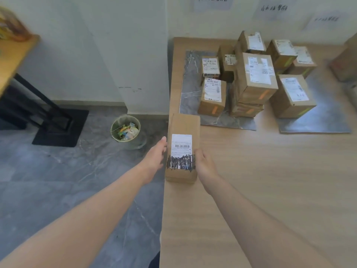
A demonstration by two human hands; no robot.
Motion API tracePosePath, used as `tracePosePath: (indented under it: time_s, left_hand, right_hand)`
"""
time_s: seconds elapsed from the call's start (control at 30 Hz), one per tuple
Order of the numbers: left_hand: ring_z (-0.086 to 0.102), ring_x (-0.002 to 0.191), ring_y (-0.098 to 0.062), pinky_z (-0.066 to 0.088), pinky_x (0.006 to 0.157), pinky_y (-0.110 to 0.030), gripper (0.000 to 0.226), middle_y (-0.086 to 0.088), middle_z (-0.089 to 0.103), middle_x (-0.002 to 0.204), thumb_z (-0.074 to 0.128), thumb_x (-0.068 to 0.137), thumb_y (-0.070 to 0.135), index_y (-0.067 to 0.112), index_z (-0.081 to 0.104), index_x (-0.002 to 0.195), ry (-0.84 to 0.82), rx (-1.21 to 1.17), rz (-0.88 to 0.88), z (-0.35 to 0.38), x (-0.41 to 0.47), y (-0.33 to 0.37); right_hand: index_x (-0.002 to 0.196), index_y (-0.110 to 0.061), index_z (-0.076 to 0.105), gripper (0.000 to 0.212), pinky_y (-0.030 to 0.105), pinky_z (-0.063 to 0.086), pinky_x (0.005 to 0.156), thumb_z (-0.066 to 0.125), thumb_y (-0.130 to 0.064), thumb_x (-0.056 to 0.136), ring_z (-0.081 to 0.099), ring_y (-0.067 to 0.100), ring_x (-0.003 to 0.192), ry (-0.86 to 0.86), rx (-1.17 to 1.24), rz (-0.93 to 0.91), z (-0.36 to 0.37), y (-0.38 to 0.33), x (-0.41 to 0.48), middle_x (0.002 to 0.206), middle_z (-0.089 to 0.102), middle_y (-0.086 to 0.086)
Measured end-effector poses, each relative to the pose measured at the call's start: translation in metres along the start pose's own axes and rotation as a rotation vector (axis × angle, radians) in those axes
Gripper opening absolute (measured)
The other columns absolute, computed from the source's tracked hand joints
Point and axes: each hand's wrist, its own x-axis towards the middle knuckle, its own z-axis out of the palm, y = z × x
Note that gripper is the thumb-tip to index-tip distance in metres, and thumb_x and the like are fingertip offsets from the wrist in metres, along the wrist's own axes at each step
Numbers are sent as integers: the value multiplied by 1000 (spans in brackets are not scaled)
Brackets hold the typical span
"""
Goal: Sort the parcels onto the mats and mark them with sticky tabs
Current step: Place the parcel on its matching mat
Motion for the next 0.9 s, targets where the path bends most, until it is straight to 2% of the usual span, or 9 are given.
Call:
tracePosePath:
  time_s: [0.1, 0.2, 0.27, 0.33, 0.4, 0.5, 0.6, 0.77, 0.9]
  left_hand:
    - [57, 118, -16, 40, 106, -36, 39, 20, 63, 115, 28, 108, 48, 30, 62, 114, 13, 25, -2, 7, 4, -2]
    - [59, 87, -1, 46, 80, -25, 37, 27, 60, 86, 28, 108, 45, 34, 61, 98, 46, 58, 29, 13, -7, 4]
    - [60, 89, 1, 47, 79, -24, 41, 27, 62, 88, 28, 109, 45, 32, 64, 96, 42, 59, 52, 14, -12, 8]
    - [60, 101, -7, 47, 94, -32, 40, 21, 63, 100, 29, 108, 45, 27, 65, 103, 56, 43, 66, 14, -20, 11]
    - [54, 120, -17, 42, 106, -39, 35, 15, 57, 121, 31, 107, 48, 28, 58, 115, 68, 28, 80, 15, -31, 14]
    - [58, 113, -17, 49, 90, -35, 34, 14, 57, 129, 33, 107, 48, 29, 60, 109, 88, 12, 132, 25, -58, 22]
    - [61, 88, -14, 49, 74, -27, 34, 21, 63, 101, 34, 107, 43, 29, 62, 93, 125, 11, 193, 47, -90, 34]
    - [65, 98, -25, 54, 76, -34, 38, 13, 58, 117, 32, 106, 49, 28, 54, 128, 153, -14, 297, 92, -149, 43]
    - [67, 93, -25, 54, 71, -35, 44, 6, 56, 128, 34, 105, 52, 25, 50, 136, 151, -60, 368, 134, -194, 38]
  right_hand:
    - [115, -25, 69, 60, 36, 51, 93, 40, -64, 80, 66, 16, 103, -13, 9, 28, 6, 3, 3, 110, 73, -7]
    - [115, -25, 69, 50, 32, 49, 85, 41, -56, 87, 66, 13, 103, -22, 40, 14, 5, -3, -3, 108, 73, -9]
    - [112, -25, 67, 41, 34, 51, 89, 44, -52, 91, 66, 13, 102, -16, 60, -4, 1, -10, -11, 107, 73, -8]
    - [111, -24, 66, 39, 35, 51, 91, 45, -51, 92, 66, 14, 102, -10, 74, -29, -6, -14, -20, 107, 73, -6]
    - [112, -20, 64, 34, 31, 49, 81, 45, -45, 98, 66, 13, 99, -18, 93, -63, -16, -21, -30, 107, 72, -4]
    - [113, -19, 64, 30, 30, 47, 76, 45, -39, 102, 65, 12, 95, -18, 90, -129, -34, -30, -47, 104, 71, -5]
    - [114, -24, 63, 32, 36, 50, 88, 46, -46, 98, 65, 15, 101, -1, 65, -197, -55, -39, -66, 105, 70, -8]
    - [114, -21, 59, 27, 33, 42, 77, 44, -41, 103, 58, 9, 92, 6, 52, -316, -114, -48, -106, 100, 63, -11]
    - [113, -18, 57, 28, 33, 43, 78, 45, -41, 103, 59, 13, 94, -1, 19, -395, -164, -49, -140, 106, 66, -3]
